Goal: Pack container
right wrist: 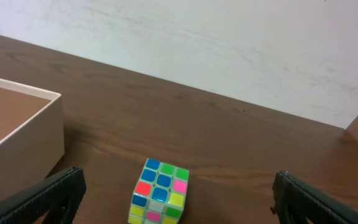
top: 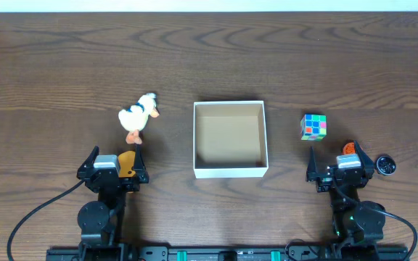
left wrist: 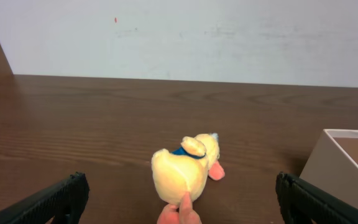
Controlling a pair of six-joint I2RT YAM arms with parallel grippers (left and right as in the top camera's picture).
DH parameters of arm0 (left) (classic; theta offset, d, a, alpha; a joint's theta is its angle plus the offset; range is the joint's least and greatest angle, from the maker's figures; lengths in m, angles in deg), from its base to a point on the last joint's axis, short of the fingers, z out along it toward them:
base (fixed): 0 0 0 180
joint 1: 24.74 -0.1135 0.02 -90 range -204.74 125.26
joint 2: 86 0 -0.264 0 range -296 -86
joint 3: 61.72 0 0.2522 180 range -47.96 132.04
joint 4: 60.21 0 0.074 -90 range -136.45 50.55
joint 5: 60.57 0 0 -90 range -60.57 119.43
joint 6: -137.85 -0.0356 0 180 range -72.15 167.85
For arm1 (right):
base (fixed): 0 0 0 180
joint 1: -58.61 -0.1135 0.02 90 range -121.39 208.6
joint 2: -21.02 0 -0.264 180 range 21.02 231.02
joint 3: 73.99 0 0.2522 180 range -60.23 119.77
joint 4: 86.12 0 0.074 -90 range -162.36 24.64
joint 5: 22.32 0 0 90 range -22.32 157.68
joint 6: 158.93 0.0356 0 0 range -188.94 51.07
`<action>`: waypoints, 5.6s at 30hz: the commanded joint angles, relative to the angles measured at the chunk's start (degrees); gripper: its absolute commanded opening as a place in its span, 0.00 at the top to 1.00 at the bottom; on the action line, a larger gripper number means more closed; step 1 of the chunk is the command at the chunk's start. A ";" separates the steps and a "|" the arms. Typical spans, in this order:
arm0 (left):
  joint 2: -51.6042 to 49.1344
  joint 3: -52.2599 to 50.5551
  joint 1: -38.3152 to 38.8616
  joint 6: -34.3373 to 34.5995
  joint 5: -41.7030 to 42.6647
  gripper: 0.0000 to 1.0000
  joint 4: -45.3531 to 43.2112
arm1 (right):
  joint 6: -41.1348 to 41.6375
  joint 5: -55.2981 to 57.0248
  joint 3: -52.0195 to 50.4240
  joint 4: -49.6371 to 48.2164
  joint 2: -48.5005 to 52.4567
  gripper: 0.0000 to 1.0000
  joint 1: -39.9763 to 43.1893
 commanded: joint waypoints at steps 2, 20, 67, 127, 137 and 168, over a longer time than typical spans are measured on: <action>0.31 -1.01 0.17 0.09 -0.26 0.02 2.01 | -0.74 -0.22 -0.09 0.26 -0.35 0.01 -0.50; 0.31 -1.01 0.17 0.09 -0.24 0.02 1.95 | -1.44 1.03 -0.09 0.17 -0.35 0.01 -0.46; -71.87 65.75 0.13 10.10 -0.04 0.02 52.11 | 25.46 1.73 71.43 48.94 88.39 0.01 0.20; -72.08 65.75 0.13 10.12 -0.07 0.02 52.11 | 15.69 -0.85 73.42 47.93 103.34 0.83 1.77; -72.08 65.75 0.13 10.12 -0.07 0.02 52.09 | 18.36 -0.87 83.95 54.27 91.56 0.99 -5.81; -72.08 65.75 0.13 10.14 -0.04 0.02 52.11 | 36.24 2.54 84.65 52.15 106.95 0.99 -26.05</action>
